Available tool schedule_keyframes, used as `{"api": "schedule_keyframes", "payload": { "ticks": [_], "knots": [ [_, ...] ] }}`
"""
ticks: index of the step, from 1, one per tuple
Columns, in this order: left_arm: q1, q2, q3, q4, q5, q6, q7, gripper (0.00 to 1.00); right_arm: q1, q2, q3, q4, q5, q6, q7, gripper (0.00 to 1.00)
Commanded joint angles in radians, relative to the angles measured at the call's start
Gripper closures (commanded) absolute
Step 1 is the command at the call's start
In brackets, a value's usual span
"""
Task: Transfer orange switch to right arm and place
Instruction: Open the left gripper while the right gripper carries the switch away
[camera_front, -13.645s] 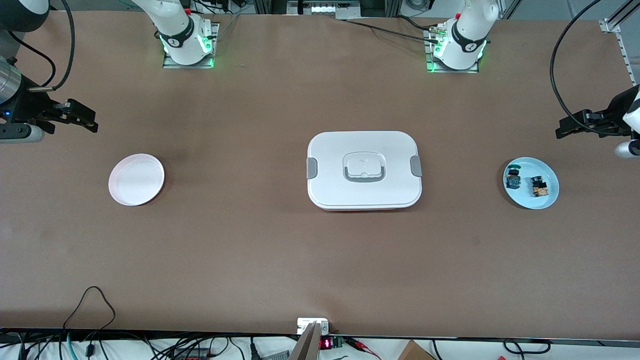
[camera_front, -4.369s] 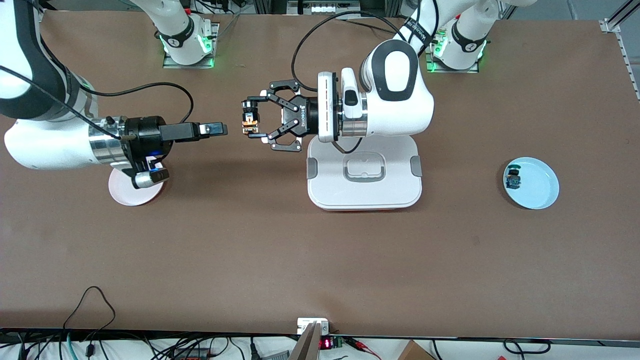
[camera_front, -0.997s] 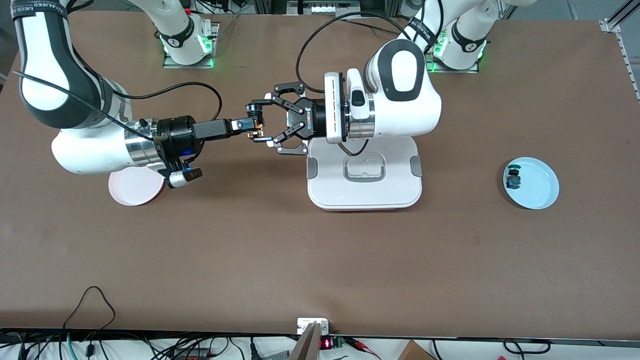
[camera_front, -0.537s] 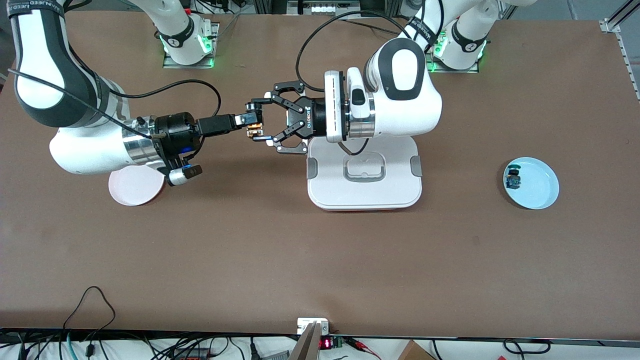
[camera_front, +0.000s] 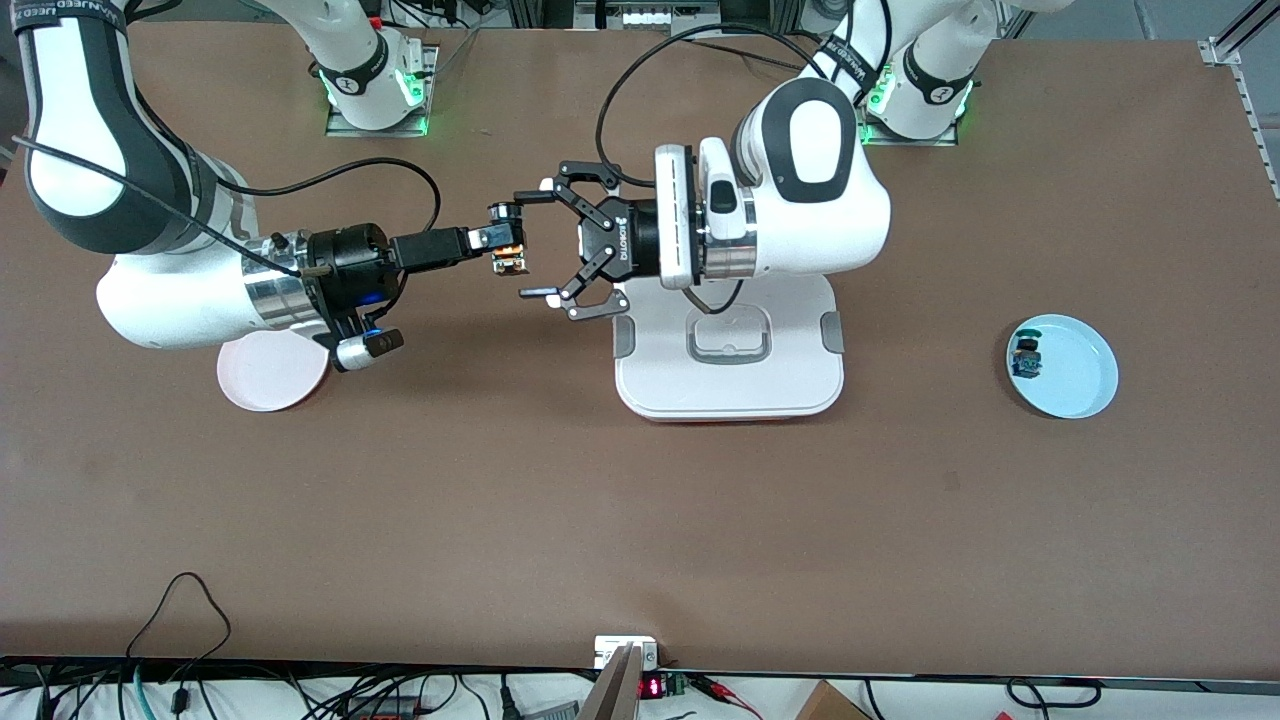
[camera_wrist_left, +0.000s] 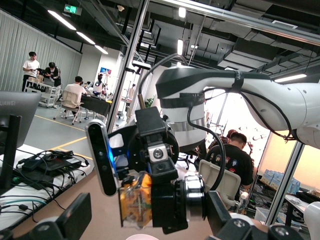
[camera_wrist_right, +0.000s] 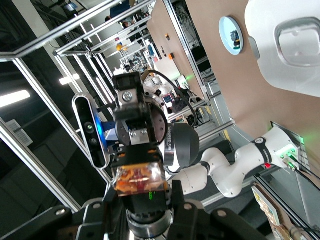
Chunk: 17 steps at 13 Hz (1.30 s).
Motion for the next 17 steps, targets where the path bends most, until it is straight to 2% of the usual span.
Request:
{"api": "schedule_keyframes", "payload": {
  "ticks": [1,2,4,5,8,9,12,14,15,17],
  "knots": [
    [0.180,0.004,-0.005,-0.051,-0.014,-0.201,0.146,0.00,-0.008,-0.005,-0.002,0.008,0.008,-0.035,0.019,1.00],
    [0.271,0.030,-0.006,-0.063,-0.014,-0.288,0.245,0.00,-0.013,-0.005,-0.003,0.008,0.005,-0.046,0.013,1.00],
    [0.409,0.097,-0.002,-0.062,-0.002,-0.540,0.282,0.00,-0.048,-0.001,-0.003,0.008,0.004,-0.087,0.013,1.00],
    [0.472,0.123,0.003,-0.053,0.056,-0.627,0.282,0.00,-0.068,0.001,-0.003,0.008,0.001,-0.115,0.013,1.00],
    [0.670,0.128,0.003,-0.025,0.304,-0.714,0.280,0.00,-0.129,0.004,-0.005,0.008,-0.031,-0.178,0.013,1.00],
    [0.724,0.153,0.003,0.014,0.405,-0.780,0.277,0.00,-0.153,0.003,-0.005,0.008,-0.062,-0.204,0.011,1.00],
    [0.801,0.185,0.004,0.165,0.706,-0.825,0.275,0.00,-0.190,0.006,-0.003,0.008,-0.137,-0.241,-0.039,1.00],
    [0.872,0.183,0.012,0.214,0.787,-0.813,0.271,0.00,-0.207,0.004,-0.003,0.008,-0.215,-0.245,-0.047,1.00],
    [0.896,0.183,0.041,0.264,0.804,-0.793,0.266,0.00,-0.210,0.001,-0.003,0.008,-0.269,-0.247,-0.048,1.00],
    [0.890,0.185,0.111,0.364,0.914,-0.780,0.263,0.00,-0.235,-0.005,-0.003,0.008,-0.387,-0.242,-0.077,1.00]
  ]
}}
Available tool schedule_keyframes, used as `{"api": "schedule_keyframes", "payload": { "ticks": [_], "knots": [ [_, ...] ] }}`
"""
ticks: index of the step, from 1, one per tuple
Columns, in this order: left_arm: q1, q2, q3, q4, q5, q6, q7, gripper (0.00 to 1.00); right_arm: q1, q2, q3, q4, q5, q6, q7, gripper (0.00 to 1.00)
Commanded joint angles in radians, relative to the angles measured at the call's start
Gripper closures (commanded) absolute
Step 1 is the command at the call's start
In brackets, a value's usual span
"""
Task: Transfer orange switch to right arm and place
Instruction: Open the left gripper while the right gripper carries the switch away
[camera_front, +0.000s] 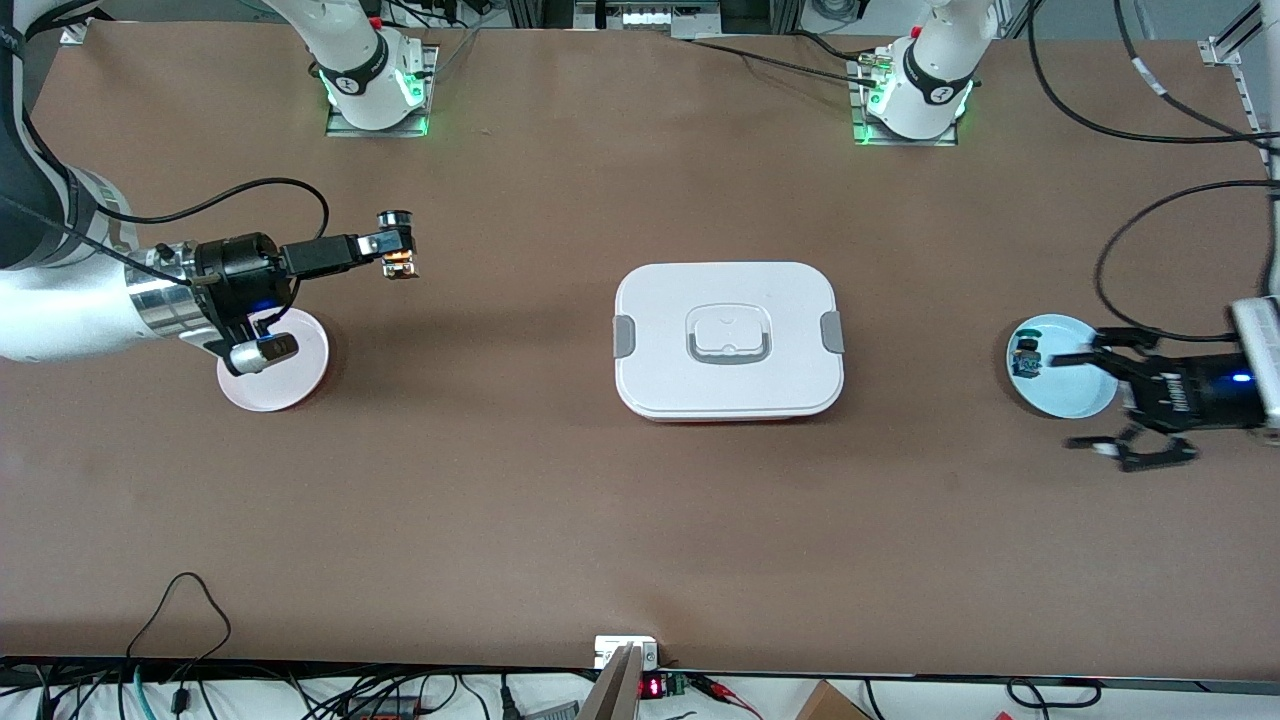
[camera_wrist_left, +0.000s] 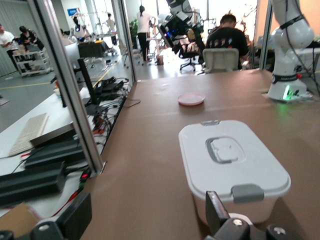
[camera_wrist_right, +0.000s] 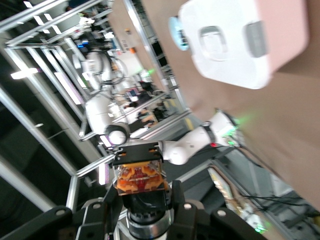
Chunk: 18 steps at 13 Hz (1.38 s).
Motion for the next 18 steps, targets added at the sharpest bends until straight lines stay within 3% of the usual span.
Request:
{"api": "schedule_keyframes", "payload": {
  "ticks": [1,5,7,9,12,15,18],
  "knots": [
    [0.005,0.027,0.046,0.126,0.140,0.013,-0.016,0.00,-0.039,-0.011,0.010,0.006,-0.157,-0.008,-0.062,1.00],
    [-0.003,0.023,0.066,0.209,0.411,0.058,-0.221,0.00,-0.036,-0.031,0.010,-0.002,-0.539,0.077,-0.208,1.00],
    [-0.012,0.013,0.060,0.229,0.454,0.058,-0.292,0.00,-0.025,-0.034,0.011,-0.014,-0.729,0.128,-0.274,1.00],
    [-0.079,-0.015,0.121,0.226,0.503,0.075,-0.409,0.00,-0.016,-0.038,0.016,-0.040,-0.921,0.197,-0.392,1.00],
    [-0.223,-0.219,0.177,0.087,0.706,0.107,-0.784,0.00,-0.023,-0.057,0.016,-0.121,-1.108,0.313,-0.611,1.00],
    [-0.308,-0.451,0.177,-0.165,0.845,0.174,-1.231,0.00,-0.023,-0.083,0.016,-0.216,-1.281,0.455,-0.794,1.00],
    [-0.384,-0.606,0.177,-0.350,0.918,0.204,-1.617,0.00,-0.054,-0.083,0.016,-0.290,-1.381,0.623,-0.965,1.00]
  ]
}}
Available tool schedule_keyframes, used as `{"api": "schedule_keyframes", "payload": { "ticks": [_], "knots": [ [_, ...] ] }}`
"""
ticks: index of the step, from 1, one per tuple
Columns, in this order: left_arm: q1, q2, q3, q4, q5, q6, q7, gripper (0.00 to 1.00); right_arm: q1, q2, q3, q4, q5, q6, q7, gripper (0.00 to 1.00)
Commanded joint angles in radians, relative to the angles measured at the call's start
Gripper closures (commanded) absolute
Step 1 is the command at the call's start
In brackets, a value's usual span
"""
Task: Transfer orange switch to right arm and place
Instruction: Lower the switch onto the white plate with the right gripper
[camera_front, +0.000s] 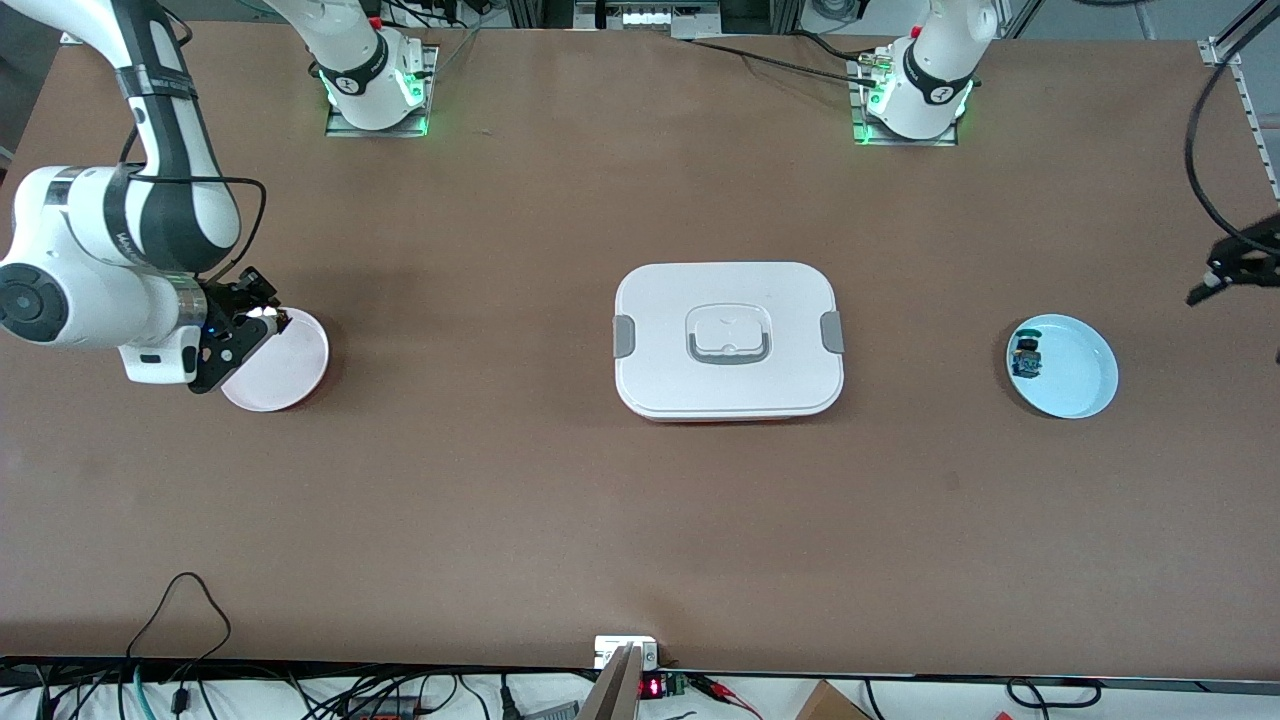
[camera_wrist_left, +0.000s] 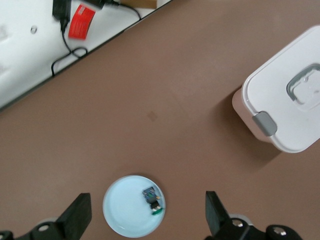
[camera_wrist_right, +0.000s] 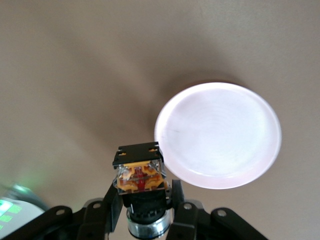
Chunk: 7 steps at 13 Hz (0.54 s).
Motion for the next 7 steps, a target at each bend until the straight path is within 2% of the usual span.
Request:
{"api": "schedule_keyframes", "payload": {
  "ticks": [1,3,5,7],
  "knots": [
    [-0.065,-0.183,0.017,-0.260,0.067,0.069,-0.335,0.00,-0.040,-0.038,0.005,-0.112,-0.050,0.171,-0.178,1.00],
    [-0.056,-0.242,-0.033,-0.326,0.096,0.043,-0.503,0.00,-0.063,-0.034,0.004,-0.177,-0.052,0.303,-0.297,1.00],
    [-0.051,-0.240,-0.036,-0.306,0.158,-0.004,-0.562,0.00,-0.073,-0.028,0.004,-0.236,-0.052,0.436,-0.432,1.00],
    [-0.048,-0.225,-0.029,-0.305,0.166,-0.009,-0.568,0.00,-0.079,-0.017,0.002,-0.279,-0.053,0.506,-0.452,1.00]
  ]
}}
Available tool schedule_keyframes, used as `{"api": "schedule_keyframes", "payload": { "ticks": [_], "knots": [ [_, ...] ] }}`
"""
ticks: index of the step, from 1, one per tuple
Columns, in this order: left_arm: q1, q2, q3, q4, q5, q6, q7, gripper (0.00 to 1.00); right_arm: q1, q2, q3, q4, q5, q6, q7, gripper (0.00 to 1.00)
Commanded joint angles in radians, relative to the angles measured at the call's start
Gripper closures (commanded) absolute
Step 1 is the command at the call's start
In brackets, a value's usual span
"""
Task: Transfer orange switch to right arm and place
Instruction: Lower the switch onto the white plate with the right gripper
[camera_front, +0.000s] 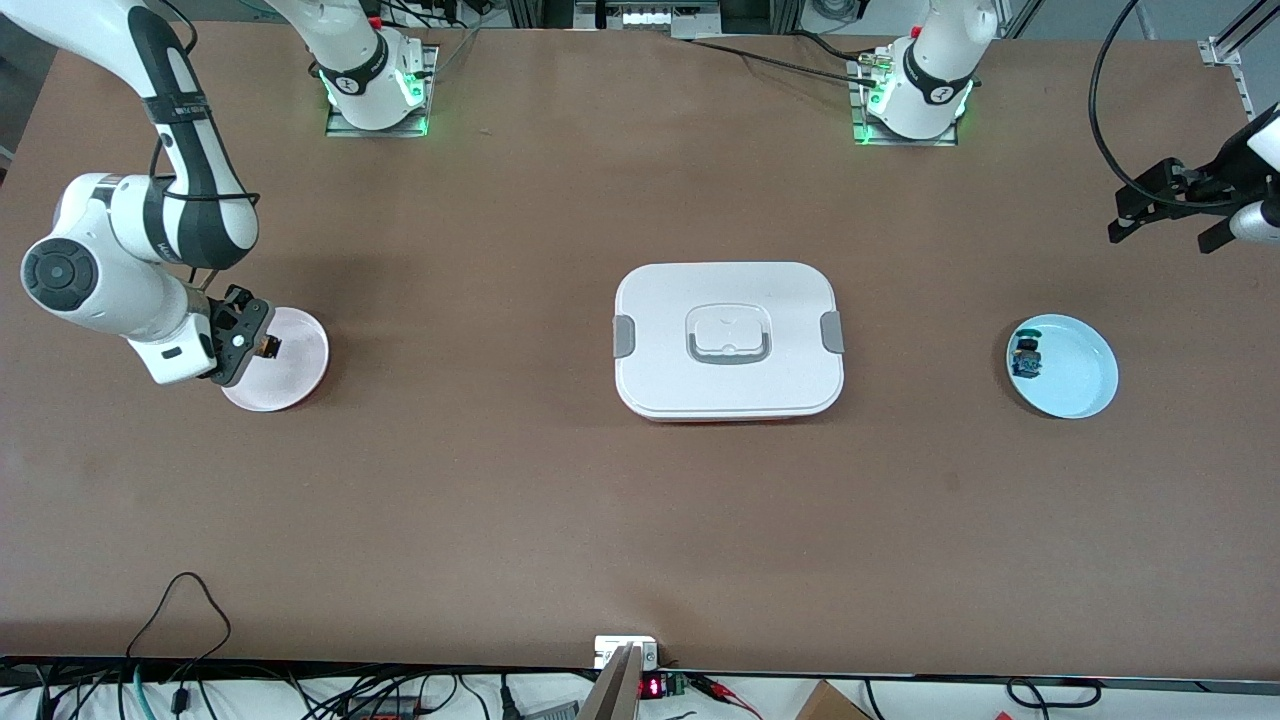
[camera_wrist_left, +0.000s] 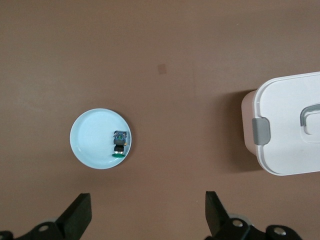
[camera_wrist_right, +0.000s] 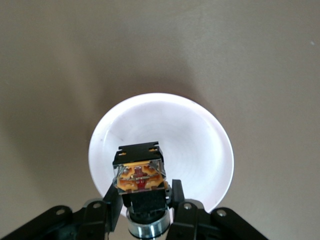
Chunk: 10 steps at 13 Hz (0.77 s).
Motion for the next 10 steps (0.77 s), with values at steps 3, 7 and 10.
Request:
{"api": "schedule_keyframes", "payload": {
  "ticks": [3,7,10],
  "knots": [
    [0.074,0.027,0.005,0.014,0.022,-0.003,-0.026,0.00,-0.015,0.008,0.008,-0.060,-0.047,0.113,-0.076,1.00],
    [0.079,0.070,-0.005,0.055,0.049,-0.008,-0.019,0.00,-0.024,0.034,0.008,-0.060,-0.065,0.155,-0.142,1.00],
    [0.080,0.070,0.000,0.058,0.057,-0.020,-0.019,0.00,-0.064,0.085,0.008,-0.076,-0.065,0.231,-0.195,1.00]
  ]
}}
